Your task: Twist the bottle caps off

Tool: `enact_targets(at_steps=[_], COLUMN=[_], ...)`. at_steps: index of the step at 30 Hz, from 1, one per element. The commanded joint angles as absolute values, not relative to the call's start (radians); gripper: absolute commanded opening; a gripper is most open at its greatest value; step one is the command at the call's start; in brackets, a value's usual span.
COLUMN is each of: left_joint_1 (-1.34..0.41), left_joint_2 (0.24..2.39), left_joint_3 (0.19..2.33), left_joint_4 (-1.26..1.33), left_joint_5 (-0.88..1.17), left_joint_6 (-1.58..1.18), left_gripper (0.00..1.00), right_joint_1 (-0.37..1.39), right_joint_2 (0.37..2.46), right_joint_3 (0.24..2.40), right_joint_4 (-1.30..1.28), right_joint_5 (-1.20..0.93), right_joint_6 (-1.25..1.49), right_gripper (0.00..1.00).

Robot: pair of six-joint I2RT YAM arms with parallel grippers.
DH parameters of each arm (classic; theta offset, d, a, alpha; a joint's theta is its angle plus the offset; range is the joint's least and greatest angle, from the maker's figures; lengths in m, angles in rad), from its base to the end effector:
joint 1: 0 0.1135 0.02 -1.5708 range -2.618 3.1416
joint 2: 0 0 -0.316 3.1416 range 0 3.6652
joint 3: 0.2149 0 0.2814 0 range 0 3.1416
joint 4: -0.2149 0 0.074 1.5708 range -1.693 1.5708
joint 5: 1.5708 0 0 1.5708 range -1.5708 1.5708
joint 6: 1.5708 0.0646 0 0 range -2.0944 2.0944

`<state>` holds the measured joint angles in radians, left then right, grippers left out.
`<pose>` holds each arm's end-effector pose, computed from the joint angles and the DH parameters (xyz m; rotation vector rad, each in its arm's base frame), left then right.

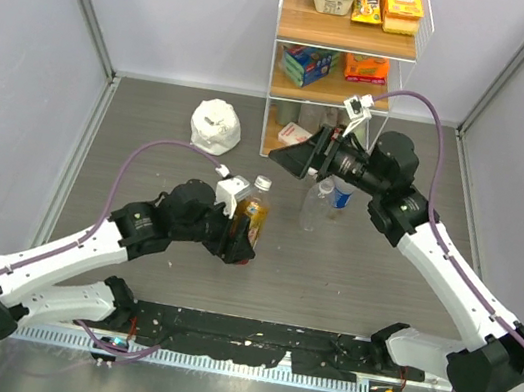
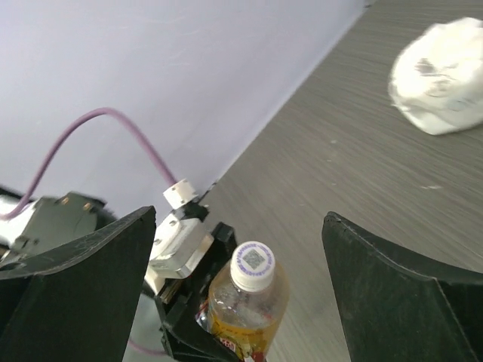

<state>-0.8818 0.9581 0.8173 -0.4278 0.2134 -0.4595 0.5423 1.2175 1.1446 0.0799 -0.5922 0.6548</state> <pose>0.1385 -0.1897 0.3190 0.6130 2.2172 -0.9744 0.2528 0.1944 0.4507 -0.4184 1.6965 1.3687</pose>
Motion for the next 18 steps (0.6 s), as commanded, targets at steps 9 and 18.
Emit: enact_targets(at_steps=[9, 18], left_joint_1=[-0.885, -0.887], left_joint_2=[1.028, 1.057], left_joint_3=[0.916, 0.925], left_joint_4=[-0.537, -0.52], left_joint_5=[-0.083, -0.086], left_joint_6=[-0.472, -0.494], left_gripper=[0.0, 0.0], right_joint_1=[0.712, 0.778], right_joint_2=[1.288, 1.356], right_joint_3=[1.308, 1.315], right_joint_4=[-0.268, -0.264], right_joint_5=[-0.057, -0.009], right_joint_6=[0.519, 0.534], right_gripper=[0.96, 0.91])
